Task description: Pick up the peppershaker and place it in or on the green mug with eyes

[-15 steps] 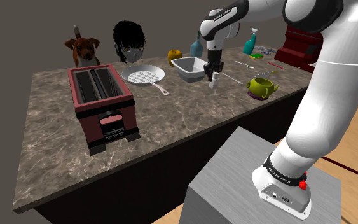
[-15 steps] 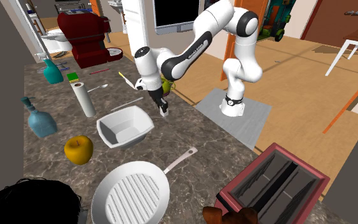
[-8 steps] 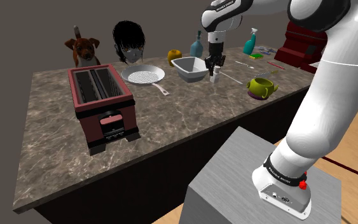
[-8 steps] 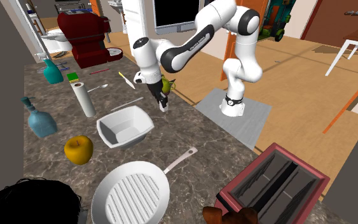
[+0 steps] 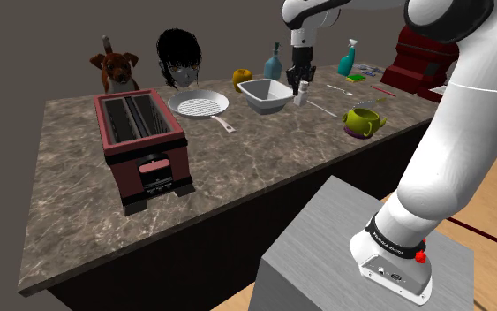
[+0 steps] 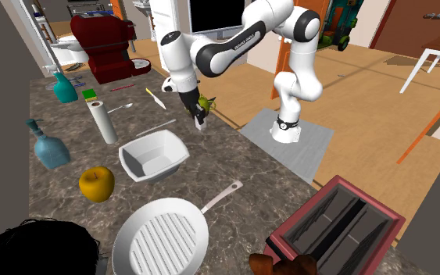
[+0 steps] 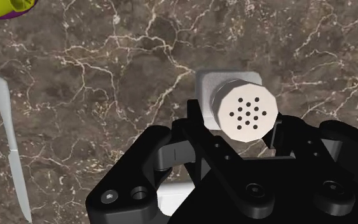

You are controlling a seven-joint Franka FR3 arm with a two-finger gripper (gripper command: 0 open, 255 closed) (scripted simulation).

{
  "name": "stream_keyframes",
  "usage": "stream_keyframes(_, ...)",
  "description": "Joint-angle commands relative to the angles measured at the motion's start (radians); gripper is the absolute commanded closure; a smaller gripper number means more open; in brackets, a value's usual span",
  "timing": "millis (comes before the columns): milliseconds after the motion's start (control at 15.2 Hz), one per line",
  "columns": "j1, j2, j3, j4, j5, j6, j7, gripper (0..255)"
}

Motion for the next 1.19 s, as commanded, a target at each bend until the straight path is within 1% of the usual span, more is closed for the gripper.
stream_keyframes(0, 0.0, -0.006, 0.0, 0.02, -0.002, -0.026, 0.0, 255)
stream_keyframes(528, 0.0, -0.015, -0.001, 0.11, -0.004, -0.124, -0.002, 255)
stream_keyframes(792, -0.04, -0.073, -0.037, 0.037, -0.033, -0.104, -0.074, 255)
stream_keyframes(1122, -0.094, -0.127, -0.086, -0.025, -0.068, -0.086, -0.17, 255)
